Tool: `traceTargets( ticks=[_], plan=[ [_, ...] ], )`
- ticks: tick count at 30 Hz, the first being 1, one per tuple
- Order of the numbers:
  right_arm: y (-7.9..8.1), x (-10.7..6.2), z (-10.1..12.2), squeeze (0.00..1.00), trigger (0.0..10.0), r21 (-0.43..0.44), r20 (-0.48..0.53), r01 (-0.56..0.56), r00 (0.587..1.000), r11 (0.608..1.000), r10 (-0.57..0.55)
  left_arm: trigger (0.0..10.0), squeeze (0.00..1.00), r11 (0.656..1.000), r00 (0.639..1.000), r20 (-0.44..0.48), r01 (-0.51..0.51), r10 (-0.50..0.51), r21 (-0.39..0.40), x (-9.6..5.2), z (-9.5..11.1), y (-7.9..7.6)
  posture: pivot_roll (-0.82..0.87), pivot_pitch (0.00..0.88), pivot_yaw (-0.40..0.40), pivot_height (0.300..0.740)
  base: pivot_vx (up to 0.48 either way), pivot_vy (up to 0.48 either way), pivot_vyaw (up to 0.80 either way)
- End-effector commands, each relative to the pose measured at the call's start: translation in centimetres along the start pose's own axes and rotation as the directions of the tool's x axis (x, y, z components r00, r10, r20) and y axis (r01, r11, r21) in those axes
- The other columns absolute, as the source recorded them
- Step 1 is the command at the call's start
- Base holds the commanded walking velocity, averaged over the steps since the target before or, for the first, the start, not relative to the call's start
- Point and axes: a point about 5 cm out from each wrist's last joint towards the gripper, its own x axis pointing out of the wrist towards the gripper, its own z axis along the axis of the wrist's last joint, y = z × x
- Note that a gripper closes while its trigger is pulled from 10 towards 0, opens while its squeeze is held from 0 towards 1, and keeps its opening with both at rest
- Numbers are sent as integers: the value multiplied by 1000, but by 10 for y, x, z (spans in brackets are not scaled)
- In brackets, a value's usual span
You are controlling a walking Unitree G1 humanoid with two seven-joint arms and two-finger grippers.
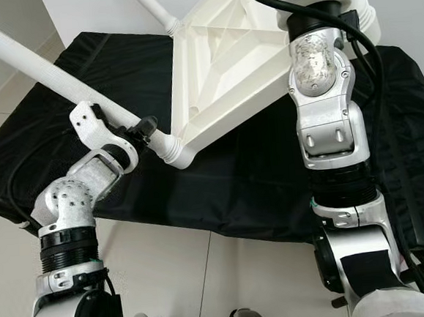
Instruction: Building children table
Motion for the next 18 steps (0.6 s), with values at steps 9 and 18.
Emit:
traceTargets(
  ticks=[9,18],
  plan=[
    [-21,-80,-65,0,0,87,-454,223,876,971,-161,10000,0,887,972,157,87,-176,454,-1,22,-26,-48,154,21,740,0,0,0],
    [-11,-120,-66,0,0,147,-502,131,864,981,-40,10000,0,816,974,128,82,-187,572,2,13,-20,-66,156,34,740,0,0,0]
  ],
)
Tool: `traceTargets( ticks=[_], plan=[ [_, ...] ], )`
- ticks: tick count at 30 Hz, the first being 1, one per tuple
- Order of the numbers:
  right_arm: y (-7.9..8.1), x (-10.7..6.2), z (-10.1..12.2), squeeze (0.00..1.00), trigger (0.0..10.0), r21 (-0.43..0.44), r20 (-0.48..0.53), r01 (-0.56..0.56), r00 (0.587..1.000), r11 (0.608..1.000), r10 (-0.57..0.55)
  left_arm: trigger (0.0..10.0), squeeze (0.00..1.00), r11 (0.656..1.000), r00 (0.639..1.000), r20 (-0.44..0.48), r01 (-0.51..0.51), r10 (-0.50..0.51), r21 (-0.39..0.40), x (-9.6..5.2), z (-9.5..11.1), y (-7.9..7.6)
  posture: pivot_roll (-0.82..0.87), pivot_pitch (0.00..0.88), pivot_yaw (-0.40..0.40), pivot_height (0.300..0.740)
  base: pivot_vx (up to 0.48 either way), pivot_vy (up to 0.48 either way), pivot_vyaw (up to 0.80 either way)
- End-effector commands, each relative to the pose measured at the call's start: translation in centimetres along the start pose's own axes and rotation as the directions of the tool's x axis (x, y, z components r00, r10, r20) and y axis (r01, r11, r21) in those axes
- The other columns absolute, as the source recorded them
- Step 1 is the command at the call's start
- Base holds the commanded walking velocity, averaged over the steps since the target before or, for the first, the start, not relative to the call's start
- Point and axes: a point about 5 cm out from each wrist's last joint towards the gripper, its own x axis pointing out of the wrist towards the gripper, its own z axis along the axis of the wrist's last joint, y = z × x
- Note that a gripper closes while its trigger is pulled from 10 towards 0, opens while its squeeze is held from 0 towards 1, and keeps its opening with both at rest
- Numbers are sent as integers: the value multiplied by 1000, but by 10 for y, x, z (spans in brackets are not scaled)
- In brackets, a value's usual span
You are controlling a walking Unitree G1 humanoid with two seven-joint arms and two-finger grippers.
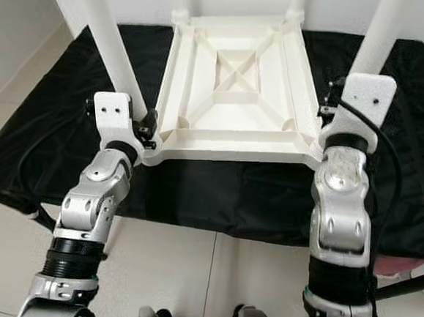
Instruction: Building children table
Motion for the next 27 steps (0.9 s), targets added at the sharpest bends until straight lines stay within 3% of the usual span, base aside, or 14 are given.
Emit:
traceTargets(
  ticks=[1,4,5,6,7,9,10,16,17,21,22,23,24,27],
  plan=[
    [11,-11,-5,0,0,-40,-20,-117,993,992,116,10000,0,981,982,66,170,-176,90,0,9,-14,-66,156,34,740,0,0,0],
    [13,-18,-9,0,0,-33,-44,-167,985,985,165,10000,0,969,983,-21,182,-181,168,0,-7,-14,-65,155,28,740,0,0,0],
    [15,-23,-12,0,4353,-33,-64,-201,978,979,198,10000,0,971,984,-41,175,-171,161,0,-13,-13,-66,155,24,740,0,0,0],
    [16,-26,-15,0,4353,-32,-78,-223,972,974,220,10000,0,974,985,-50,169,-163,152,-1,-16,-12,-66,155,24,740,0,0,0],
    [17,-32,-21,0,10000,-22,-107,-248,964,969,244,10000,1000,977,987,-44,157,-152,141,-1,-17,-11,-64,154,19,740,0,0,0],
    [17,-37,-26,0,10000,-11,-128,-271,955,963,267,10000,1000,980,988,-42,150,-146,130,-1,-18,-9,-64,154,19,740,0,0,0],
    [18,-42,-30,1000,10000,14,-147,-295,944,955,294,10000,1000,982,990,-25,144,-142,124,-2,-17,-7,-67,155,15,740,0,0,0],
    [24,-48,-33,1000,10000,136,-153,-377,906,916,396,10000,1000,983,984,37,169,-172,73,-7,-12,-5,-77,156,13,740,0,0,0],
    [27,-53,-31,1000,10000,192,-140,-446,869,874,474,10000,0,980,979,60,195,-197,43,-12,-9,-4,-80,156,15,740,0,0,0],
    [29,-56,-29,1000,10000,227,-128,-493,840,840,528,10000,0,977,974,77,213,-215,27,-16,-7,-3,-80,156,15,740,0,0,0],
    [28,-60,-27,0,10000,238,-121,-536,811,810,572,10000,0,974,968,99,227,-228,22,-24,-4,1,-82,156,15,740,0,0,0],
    [28,-60,-27,0,10000,238,-121,-536,811,810,572,10000,0,974,968,99,227,-228,22,-24,-4,1,-82,156,15,740,0,0,0],
    [21,-70,-29,0,10000,234,-139,-573,780,786,610,10000,0,963,955,122,269,-271,30,-46,1,10,-85,151,4,740,0,0,0],
    [17,-86,-36,0,10000,272,-183,-625,713,732,677,10000,0,955,946,133,293,-296,42,-66,7,14,-82,138,-16,740,0,0,0]
  ],
)
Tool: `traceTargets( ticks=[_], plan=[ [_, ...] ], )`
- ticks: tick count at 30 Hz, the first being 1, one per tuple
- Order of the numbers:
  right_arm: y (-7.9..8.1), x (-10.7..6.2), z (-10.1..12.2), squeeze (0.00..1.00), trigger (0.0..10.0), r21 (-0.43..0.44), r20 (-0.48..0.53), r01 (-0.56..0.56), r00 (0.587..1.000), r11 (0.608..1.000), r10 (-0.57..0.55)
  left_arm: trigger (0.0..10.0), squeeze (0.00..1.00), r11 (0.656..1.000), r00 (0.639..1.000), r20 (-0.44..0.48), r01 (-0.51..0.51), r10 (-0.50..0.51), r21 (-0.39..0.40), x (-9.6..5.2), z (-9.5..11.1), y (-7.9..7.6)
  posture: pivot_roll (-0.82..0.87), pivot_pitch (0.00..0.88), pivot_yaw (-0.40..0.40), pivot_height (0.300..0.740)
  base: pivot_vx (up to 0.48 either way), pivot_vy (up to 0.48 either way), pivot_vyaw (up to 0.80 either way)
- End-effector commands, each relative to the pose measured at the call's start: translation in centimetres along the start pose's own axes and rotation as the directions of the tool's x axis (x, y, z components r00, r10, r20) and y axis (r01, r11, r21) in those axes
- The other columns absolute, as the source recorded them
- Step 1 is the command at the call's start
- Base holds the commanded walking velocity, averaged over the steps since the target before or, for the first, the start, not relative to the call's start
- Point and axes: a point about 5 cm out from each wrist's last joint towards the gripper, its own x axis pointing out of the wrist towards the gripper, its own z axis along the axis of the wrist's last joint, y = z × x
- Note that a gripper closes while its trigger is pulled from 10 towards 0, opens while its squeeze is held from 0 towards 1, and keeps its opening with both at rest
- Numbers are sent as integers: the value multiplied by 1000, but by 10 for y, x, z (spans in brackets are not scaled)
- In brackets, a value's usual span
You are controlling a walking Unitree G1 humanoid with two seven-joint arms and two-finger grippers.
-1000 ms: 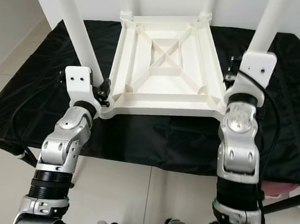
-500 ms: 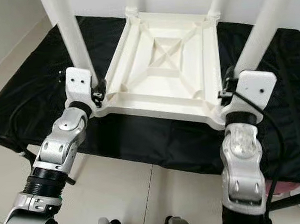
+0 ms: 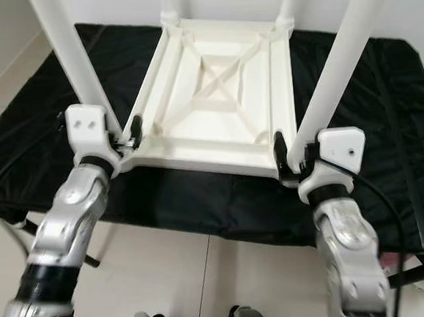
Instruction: Building children table
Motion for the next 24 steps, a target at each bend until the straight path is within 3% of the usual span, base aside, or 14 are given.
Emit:
traceTargets(
  ticks=[1,5,9,17,18,19,22,23,24],
  plan=[
    [21,-6,-15,0,10000,82,-80,-169,981,982,176,10000,0,945,945,33,326,-326,8,-8,11,-21,-82,136,-18,740,0,0,0],
    [23,-10,-20,0,10000,116,-105,-198,972,973,210,10000,0,941,941,35,334,-336,52,-14,12,-24,-82,131,-24,740,0,0,0],
    [5,2,-29,0,10000,83,-112,-43,992,996,52,10000,0,935,943,15,327,-332,139,-15,4,-31,-72,115,-31,740,0,0,0],
    [-17,23,-23,0,10000,-49,-72,175,981,983,-178,10000,0,939,950,-38,313,-310,142,-7,-4,-31,-80,104,-15,740,0,0,0],
    [-16,24,-23,0,10000,-46,-66,171,983,984,-174,10000,867,942,951,-46,310,-306,131,-7,-5,-29,-83,101,-11,740,0,0,0],
    [-14,25,-22,0,10000,-66,-53,162,985,985,-166,10000,1000,944,951,-50,310,-307,113,-7,-6,-28,-84,97,-8,740,0,0,0],
    [-12,26,-22,0,10000,-78,-42,154,987,985,-157,10000,1000,945,950,-53,312,-308,99,-6,-7,-28,-83,96,-8,740,0,0,0],
    [-3,28,-18,1000,10000,-41,-26,85,996,995,-87,10000,1000,939,945,-43,326,-323,112,-5,-4,-29,-82,92,-4,740,0,0,0],
    [-3,28,-18,1000,10000,-41,-26,85,996,995,-87,10000,1000,939,945,-43,326,-323,112,-5,-4,-29,-82,92,-4,740,0,0,0]
  ],
)
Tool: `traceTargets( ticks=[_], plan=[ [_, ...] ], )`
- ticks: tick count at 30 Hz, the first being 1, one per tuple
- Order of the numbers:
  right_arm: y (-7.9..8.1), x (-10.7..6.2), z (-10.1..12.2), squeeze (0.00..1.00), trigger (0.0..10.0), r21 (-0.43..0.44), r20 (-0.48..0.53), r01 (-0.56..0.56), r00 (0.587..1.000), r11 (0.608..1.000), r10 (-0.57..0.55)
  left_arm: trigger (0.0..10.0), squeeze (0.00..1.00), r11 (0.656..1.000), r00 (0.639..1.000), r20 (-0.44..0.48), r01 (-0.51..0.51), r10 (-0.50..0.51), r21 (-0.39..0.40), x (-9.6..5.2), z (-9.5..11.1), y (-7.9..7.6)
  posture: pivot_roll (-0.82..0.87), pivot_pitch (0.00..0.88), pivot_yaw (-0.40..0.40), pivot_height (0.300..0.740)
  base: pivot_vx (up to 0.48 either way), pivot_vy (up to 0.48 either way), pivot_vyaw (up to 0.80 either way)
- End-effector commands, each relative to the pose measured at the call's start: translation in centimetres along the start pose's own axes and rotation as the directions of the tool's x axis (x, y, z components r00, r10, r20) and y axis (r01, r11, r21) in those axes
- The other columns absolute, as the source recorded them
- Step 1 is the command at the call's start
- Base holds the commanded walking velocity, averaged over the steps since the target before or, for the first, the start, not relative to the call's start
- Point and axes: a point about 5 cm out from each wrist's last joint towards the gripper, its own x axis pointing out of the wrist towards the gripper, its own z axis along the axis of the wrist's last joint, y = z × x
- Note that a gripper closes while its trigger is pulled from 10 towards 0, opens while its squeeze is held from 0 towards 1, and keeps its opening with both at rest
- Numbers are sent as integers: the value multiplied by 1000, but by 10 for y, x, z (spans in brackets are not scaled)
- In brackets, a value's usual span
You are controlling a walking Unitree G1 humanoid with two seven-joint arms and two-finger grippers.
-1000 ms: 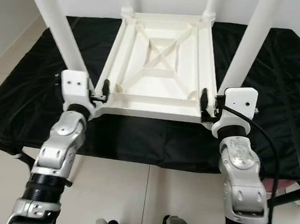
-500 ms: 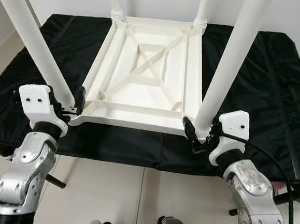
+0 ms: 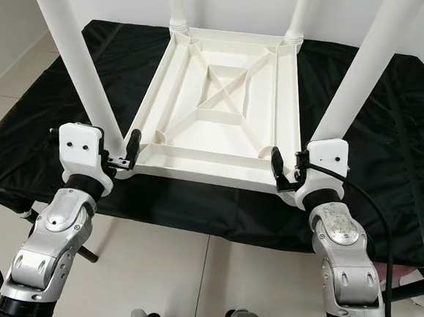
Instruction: Building children table
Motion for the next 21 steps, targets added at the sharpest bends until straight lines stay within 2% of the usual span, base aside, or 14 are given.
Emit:
traceTargets(
  ticks=[1,2,3,5,7,12,13,15,16,18,19,20,21],
  plan=[
    [8,0,4,1000,10000,22,23,-70,997,997,70,10000,1000,969,969,14,246,-246,15,0,5,-16,-82,92,-4,740,0,0,0],
    [12,-3,7,0,10000,33,34,-142,989,989,141,10000,0,966,966,27,257,-257,11,-1,8,-15,-81,90,-2,740,0,0,0],
    [12,-3,7,0,10000,33,34,-142,989,989,141,10000,0,966,966,27,257,-257,11,-1,8,-15,-81,90,-2,740,0,0,0],
    [11,-14,11,0,10000,7,38,-254,967,967,254,10000,0,959,957,47,285,-285,8,-7,14,-12,-84,91,3,740,0,0,0],
    [10,-18,12,0,10000,-1,35,-277,960,961,277,10000,0,955,954,51,297,-297,7,-9,16,-10,-84,91,3,740,0,0,0],
    [-3,-23,11,0,10000,-19,25,-226,974,974,227,10000,0,938,937,45,345,-345,7,-17,19,-6,-84,91,5,740,0,0,0],
    [-7,-24,10,0,10000,-14,32,-178,984,984,178,10000,1000,943,942,36,332,-333,14,-18,18,-4,-86,90,11,740,0,0,0],
    [-10,-24,10,0,10000,-4,37,-141,989,990,141,10000,1000,947,946,31,322,-322,15,-18,18,-3,-86,91,11,740,0,0,0],
    [-13,-23,10,1000,10000,-14,43,-97,994,995,98,10000,1000,951,951,23,310,-310,10,-17,16,-3,-88,89,14,740,0,0,0],
    [-15,-22,9,1000,10000,-22,46,-71,996,997,72,10000,1000,953,953,17,302,-302,7,-17,16,-3,-88,89,14,740,0,0,0],
    [-17,-21,9,1000,10000,-25,46,-38,998,999,39,10000,94,954,954,16,300,-300,4,-17,15,-3,-89,89,17,740,0,0,0],
    [-21,-20,8,0,10000,-24,38,18,999,1000,-17,10000,0,954,954,7,301,-301,-3,-18,14,-4,-90,87,20,740,0,0,0],
    [-24,-20,5,0,10000,-21,20,67,998,998,-66,10000,0,952,952,1,305,-305,-4,-20,13,-5,-90,87,20,740,0,0,0]
  ],
)
